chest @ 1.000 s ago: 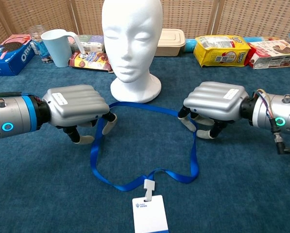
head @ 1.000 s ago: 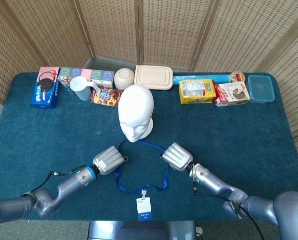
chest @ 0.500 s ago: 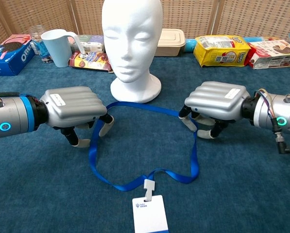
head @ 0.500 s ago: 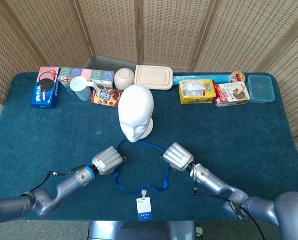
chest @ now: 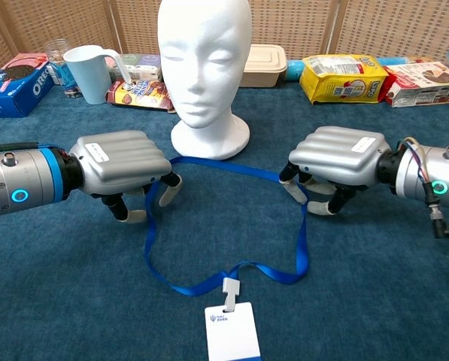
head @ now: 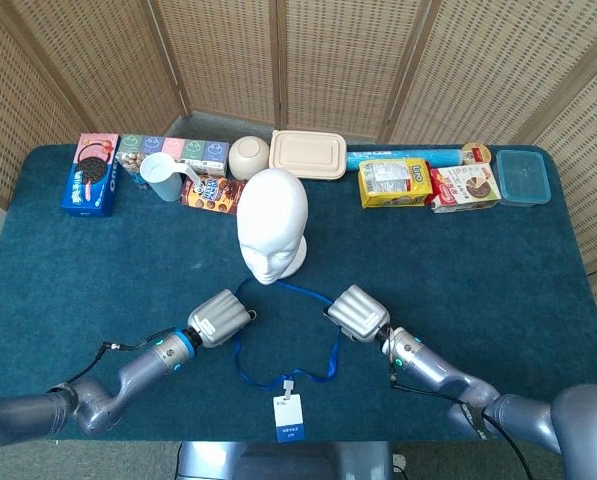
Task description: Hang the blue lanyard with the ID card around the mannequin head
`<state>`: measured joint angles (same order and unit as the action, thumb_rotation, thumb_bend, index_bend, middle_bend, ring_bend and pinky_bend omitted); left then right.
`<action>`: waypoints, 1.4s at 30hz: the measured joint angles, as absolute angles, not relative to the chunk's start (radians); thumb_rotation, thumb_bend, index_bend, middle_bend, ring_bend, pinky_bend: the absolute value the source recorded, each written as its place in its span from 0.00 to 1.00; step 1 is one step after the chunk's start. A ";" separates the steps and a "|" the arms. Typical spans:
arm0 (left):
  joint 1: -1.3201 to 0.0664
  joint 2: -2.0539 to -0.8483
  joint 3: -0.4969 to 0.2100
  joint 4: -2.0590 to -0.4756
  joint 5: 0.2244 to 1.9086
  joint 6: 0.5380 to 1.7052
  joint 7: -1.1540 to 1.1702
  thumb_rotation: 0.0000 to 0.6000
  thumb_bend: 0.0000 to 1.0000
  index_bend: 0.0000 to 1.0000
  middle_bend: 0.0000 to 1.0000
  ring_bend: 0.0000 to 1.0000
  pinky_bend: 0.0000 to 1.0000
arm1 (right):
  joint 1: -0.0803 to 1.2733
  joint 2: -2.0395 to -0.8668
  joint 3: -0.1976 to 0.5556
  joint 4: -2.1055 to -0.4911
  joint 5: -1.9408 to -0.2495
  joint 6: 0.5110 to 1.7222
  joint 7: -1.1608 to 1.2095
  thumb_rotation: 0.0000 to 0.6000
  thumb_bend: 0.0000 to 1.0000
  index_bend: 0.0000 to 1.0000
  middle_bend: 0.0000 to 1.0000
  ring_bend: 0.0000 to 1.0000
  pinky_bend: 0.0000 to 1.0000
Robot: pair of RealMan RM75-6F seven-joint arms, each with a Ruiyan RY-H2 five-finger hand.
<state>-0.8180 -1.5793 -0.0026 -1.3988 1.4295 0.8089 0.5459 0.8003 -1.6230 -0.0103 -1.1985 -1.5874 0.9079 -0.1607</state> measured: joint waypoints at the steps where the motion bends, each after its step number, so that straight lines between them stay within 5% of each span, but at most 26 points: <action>1: -0.819 -1.580 -0.003 -1.398 1.427 0.807 0.548 1.00 0.33 0.49 1.00 1.00 1.00 | 0.800 -1.623 -0.010 -1.199 -1.587 0.908 -0.160 1.00 0.48 0.73 0.85 1.00 1.00; 21: -0.831 -1.586 -0.002 -1.400 1.386 0.793 0.578 1.00 0.37 0.63 1.00 1.00 1.00 | 0.796 -1.621 -0.009 -1.199 -1.583 0.907 -0.159 1.00 0.48 0.74 0.85 1.00 1.00; 42: -0.841 -1.571 -0.001 -1.414 1.367 0.795 0.588 1.00 0.44 0.63 1.00 1.00 1.00 | 0.792 -1.619 -0.005 -1.205 -1.581 0.911 -0.159 1.00 0.48 0.74 0.85 1.00 1.00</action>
<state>-0.8414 -1.5706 -0.0011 -1.4144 1.3667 0.7950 0.5881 0.7921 -1.6187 -0.0052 -1.2049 -1.5809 0.9110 -0.1595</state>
